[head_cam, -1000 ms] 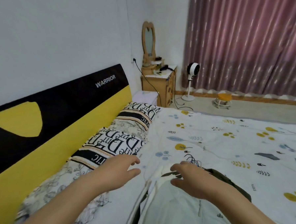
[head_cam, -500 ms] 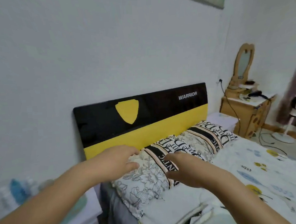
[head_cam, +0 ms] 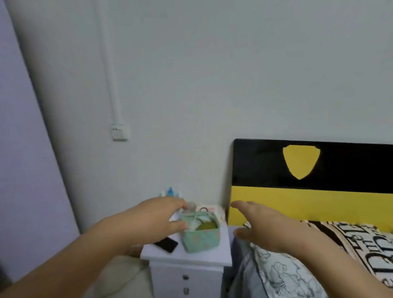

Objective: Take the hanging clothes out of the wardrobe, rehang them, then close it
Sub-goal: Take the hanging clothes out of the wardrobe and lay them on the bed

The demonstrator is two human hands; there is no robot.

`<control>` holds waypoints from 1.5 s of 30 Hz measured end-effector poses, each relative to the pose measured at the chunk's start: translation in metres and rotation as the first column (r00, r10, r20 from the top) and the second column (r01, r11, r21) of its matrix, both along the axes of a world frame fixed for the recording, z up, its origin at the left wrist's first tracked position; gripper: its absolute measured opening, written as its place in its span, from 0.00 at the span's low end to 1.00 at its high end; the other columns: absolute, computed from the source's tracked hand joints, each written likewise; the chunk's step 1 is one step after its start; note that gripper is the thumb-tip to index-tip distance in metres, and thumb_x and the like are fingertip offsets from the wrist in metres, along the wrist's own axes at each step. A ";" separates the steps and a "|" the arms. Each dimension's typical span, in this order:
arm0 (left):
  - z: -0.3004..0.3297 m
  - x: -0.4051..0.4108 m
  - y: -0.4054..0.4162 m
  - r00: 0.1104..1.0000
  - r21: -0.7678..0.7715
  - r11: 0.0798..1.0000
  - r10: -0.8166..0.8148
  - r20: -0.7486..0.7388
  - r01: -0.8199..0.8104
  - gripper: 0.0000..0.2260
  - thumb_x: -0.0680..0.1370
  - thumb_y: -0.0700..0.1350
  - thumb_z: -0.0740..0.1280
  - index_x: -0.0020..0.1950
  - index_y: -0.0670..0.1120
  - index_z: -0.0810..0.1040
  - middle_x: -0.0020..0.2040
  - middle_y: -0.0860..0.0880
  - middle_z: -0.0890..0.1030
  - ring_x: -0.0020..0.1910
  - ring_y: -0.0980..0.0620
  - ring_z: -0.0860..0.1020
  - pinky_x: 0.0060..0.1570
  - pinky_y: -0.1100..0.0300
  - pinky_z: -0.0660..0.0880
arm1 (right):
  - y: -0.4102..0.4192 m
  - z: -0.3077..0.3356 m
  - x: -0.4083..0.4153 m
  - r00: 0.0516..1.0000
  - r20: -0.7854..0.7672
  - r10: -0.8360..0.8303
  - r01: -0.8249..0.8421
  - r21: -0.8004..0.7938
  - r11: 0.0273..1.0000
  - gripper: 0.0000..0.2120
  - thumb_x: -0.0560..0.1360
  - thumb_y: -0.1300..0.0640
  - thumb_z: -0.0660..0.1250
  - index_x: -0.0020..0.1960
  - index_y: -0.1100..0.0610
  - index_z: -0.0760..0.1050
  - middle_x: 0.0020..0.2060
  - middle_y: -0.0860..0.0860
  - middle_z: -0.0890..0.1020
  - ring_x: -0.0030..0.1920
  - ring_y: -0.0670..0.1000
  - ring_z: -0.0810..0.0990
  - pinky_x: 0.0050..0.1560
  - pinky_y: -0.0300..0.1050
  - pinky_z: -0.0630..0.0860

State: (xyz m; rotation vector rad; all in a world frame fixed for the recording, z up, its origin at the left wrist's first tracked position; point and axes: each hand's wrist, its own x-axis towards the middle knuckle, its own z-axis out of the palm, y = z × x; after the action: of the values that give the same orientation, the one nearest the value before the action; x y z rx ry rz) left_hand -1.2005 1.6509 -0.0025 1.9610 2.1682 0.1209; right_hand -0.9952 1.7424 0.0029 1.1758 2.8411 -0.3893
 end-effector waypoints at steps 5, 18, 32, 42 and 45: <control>0.006 -0.063 -0.061 0.982 -0.012 0.982 0.190 0.003 -0.190 0.22 0.79 0.55 0.58 0.73 0.54 0.60 0.71 0.53 0.66 0.68 0.54 0.67 0.67 0.60 0.63 | -0.023 0.002 -0.084 0.985 -0.045 0.166 -0.164 0.060 0.985 0.28 0.78 0.48 0.60 0.75 0.48 0.53 0.69 0.49 0.66 0.67 0.52 0.68 0.64 0.46 0.67; 0.010 -0.247 -0.217 0.842 0.023 0.842 0.538 0.032 -0.539 0.23 0.78 0.57 0.59 0.72 0.56 0.60 0.69 0.54 0.68 0.58 0.57 0.70 0.60 0.63 0.68 | -0.123 0.002 -0.327 0.838 -0.175 0.517 -0.495 0.155 0.855 0.22 0.80 0.48 0.57 0.73 0.50 0.59 0.67 0.50 0.69 0.65 0.52 0.70 0.63 0.43 0.66; 0.002 -0.383 -0.312 0.626 0.130 0.612 0.766 0.148 -0.780 0.20 0.78 0.52 0.62 0.70 0.54 0.66 0.66 0.56 0.71 0.63 0.61 0.69 0.64 0.66 0.66 | -0.190 -0.001 -0.531 0.626 -0.260 0.735 -0.734 0.121 0.668 0.18 0.80 0.53 0.57 0.69 0.52 0.67 0.66 0.51 0.72 0.65 0.51 0.70 0.63 0.42 0.67; 0.007 -0.470 -0.332 0.434 0.165 0.411 0.890 0.138 -0.897 0.21 0.79 0.53 0.61 0.71 0.53 0.65 0.67 0.55 0.71 0.63 0.60 0.70 0.63 0.68 0.66 | -0.192 0.019 -0.674 0.412 -0.368 0.834 -0.876 0.090 0.473 0.19 0.79 0.53 0.59 0.70 0.52 0.66 0.66 0.51 0.72 0.64 0.50 0.71 0.60 0.37 0.66; 0.010 -0.487 -0.339 0.388 0.156 0.365 0.907 0.163 -0.918 0.20 0.79 0.52 0.61 0.71 0.53 0.65 0.67 0.55 0.70 0.63 0.61 0.70 0.62 0.70 0.66 | -0.199 0.026 -0.710 0.380 -0.453 0.806 -0.903 0.008 0.430 0.20 0.79 0.54 0.60 0.70 0.53 0.66 0.66 0.51 0.73 0.60 0.47 0.72 0.54 0.32 0.65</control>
State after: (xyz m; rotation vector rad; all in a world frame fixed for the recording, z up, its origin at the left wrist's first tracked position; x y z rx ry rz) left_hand -1.6871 1.3122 0.0072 0.4809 3.0251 0.5979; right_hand -1.7052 1.5430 0.0290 -0.6253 3.0570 -0.9071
